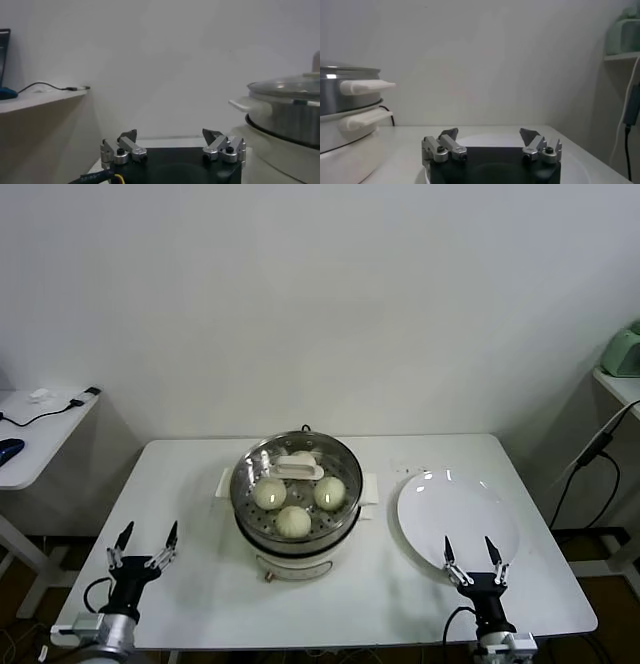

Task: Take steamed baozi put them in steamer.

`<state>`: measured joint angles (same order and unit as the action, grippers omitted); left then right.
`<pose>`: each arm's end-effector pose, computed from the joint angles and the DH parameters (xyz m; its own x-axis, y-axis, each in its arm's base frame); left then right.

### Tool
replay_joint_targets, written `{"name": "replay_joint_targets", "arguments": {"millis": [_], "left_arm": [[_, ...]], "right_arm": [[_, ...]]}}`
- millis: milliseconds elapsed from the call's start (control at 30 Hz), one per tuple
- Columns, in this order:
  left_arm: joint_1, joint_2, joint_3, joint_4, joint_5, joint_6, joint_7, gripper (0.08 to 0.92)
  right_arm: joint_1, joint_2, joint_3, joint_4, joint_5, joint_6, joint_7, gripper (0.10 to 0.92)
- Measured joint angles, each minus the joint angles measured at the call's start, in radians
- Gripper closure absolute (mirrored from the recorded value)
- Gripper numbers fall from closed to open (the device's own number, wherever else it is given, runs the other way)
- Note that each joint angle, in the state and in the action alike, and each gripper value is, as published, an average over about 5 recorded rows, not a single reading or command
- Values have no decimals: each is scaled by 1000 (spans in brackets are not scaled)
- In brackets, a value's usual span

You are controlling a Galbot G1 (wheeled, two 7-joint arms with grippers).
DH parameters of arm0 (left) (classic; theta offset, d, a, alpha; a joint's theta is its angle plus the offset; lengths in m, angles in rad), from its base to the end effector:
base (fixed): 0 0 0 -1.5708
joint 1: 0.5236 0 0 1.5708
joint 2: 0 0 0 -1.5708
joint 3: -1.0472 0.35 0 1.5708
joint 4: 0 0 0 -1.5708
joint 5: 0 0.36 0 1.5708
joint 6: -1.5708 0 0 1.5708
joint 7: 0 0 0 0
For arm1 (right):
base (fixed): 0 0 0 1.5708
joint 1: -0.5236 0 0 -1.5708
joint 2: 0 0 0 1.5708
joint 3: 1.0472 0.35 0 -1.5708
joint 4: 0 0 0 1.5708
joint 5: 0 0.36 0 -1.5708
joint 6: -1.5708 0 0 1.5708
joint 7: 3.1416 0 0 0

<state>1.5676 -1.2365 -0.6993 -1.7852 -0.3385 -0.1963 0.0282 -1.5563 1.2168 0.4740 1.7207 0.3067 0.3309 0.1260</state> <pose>0.1821 0.1478 -0.3788 -0.9964 -0.0565 0.0635 -0.0535 0.9974 0.0476 0.1720 -0.0861 -0.4213 -0.9984 0.0212 0.0521 0.0210 0.9998 -0.0046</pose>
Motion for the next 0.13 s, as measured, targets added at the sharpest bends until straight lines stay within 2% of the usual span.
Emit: {"name": "replay_joint_targets", "arguments": {"millis": [133], "left_arm": [[4,-2,1,1,-2,-6,1,177]], "right_arm": [[0,1,-1,0,2,1,0,202]]}}
